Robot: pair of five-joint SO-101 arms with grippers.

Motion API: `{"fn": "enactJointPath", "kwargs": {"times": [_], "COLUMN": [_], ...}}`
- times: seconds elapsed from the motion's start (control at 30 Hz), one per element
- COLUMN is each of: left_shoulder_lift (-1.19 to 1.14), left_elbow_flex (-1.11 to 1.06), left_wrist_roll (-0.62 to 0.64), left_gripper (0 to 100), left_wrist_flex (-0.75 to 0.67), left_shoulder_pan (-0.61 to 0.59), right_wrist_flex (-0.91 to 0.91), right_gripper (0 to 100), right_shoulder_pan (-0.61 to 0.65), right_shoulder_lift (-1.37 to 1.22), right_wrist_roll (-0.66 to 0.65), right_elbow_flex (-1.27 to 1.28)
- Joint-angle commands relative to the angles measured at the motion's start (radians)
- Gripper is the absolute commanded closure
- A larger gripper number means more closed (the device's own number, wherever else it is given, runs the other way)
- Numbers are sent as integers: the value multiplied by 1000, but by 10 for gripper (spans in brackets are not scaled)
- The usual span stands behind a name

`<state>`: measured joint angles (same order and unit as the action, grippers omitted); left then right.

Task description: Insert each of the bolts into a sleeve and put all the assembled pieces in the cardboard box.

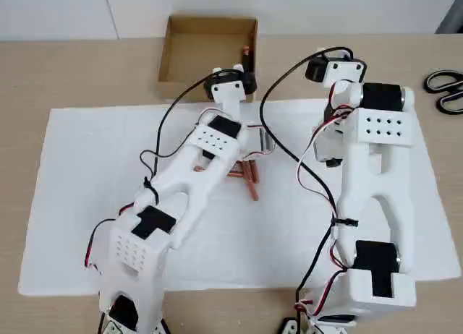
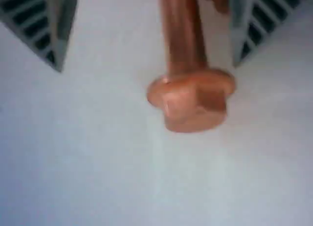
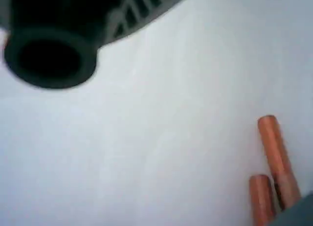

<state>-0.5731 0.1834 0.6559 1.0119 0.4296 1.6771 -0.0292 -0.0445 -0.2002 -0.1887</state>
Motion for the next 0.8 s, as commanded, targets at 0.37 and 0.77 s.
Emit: {"fn": "enactJointPath", "kwargs": {"times": [0.37,0.77], "left_shoulder_lift": [-8,-69], "left_elbow_flex": [74,114], "left_wrist_roll": [6,6], "left_gripper": [922,949], "left_wrist_flex": [-18,-14], "left_shoulder_pan": [5,18], "right_wrist_flex": [-4,-4], "right_gripper": [995,995], "right_shoulder_pan": [-12,-12], "right_shoulder_lift": [50,50], "right_wrist_roll": [-6,-6], "right_elbow_flex": [-5,-5]}}
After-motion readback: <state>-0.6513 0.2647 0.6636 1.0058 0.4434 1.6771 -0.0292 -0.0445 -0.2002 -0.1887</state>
